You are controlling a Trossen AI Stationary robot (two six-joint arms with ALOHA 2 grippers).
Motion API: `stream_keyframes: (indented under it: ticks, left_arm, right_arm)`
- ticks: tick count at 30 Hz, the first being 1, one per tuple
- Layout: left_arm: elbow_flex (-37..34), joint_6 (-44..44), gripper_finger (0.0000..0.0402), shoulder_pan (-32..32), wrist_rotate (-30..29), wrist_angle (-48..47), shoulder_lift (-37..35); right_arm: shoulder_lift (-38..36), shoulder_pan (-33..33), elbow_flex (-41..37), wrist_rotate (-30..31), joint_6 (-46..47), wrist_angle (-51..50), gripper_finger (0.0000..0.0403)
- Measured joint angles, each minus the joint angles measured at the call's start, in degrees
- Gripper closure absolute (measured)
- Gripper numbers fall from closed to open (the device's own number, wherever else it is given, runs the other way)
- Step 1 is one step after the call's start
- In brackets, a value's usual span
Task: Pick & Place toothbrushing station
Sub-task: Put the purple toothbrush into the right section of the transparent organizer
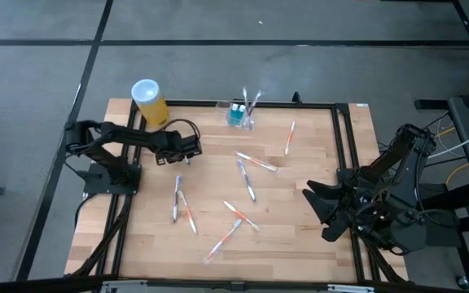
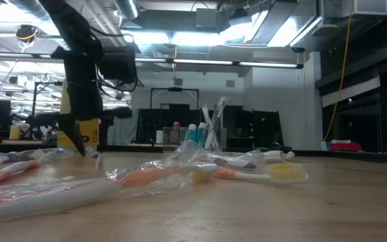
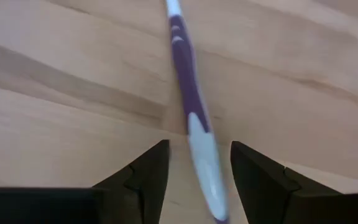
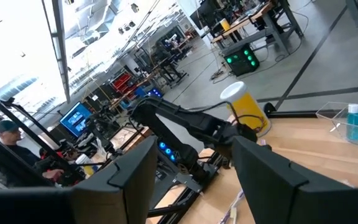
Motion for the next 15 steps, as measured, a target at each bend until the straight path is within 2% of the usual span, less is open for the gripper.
stream_keyframes:
  ticks: [5, 7, 10, 11, 13, 15]
  left_arm:
    - [0.56, 0.79, 0.0261, -0.15, -1.18, -0.42, 4.2]
    - [0.53, 2.85, 0.0296, -0.18, -1.94, -0.41, 4.43]
    - [0.07, 5.55, 0.0371, -0.2, -2.95, 1.17, 3.68]
    - [-0.08, 6.5, 0.0381, -0.14, -2.89, 2.56, 2.99]
    - [-0.41, 11.2, 0.0384, -0.12, -2.03, 5.37, 1.3]
    - [-0.57, 16.75, 0.0384, -0.63, 1.49, 11.43, -0.35]
  right_arm:
    - [0.0, 0.0, 0.0, 0.0, -0.15, 0.39, 0.019]
    - [0.0, -0.23, 0.01, 0.0, -0.39, 0.39, 0.019]
    - [0.0, -1.22, 0.0, 0.0, -1.24, 0.36, 0.019]
    - [0.0, -1.72, 0.02, -0.09, -1.49, 0.34, 0.019]
    - [0.0, -2.95, 0.0, -1.54, -1.48, -0.19, 0.019]
    - [-0.09, -4.3, 0.02, -4.18, -0.56, -2.57, 0.019]
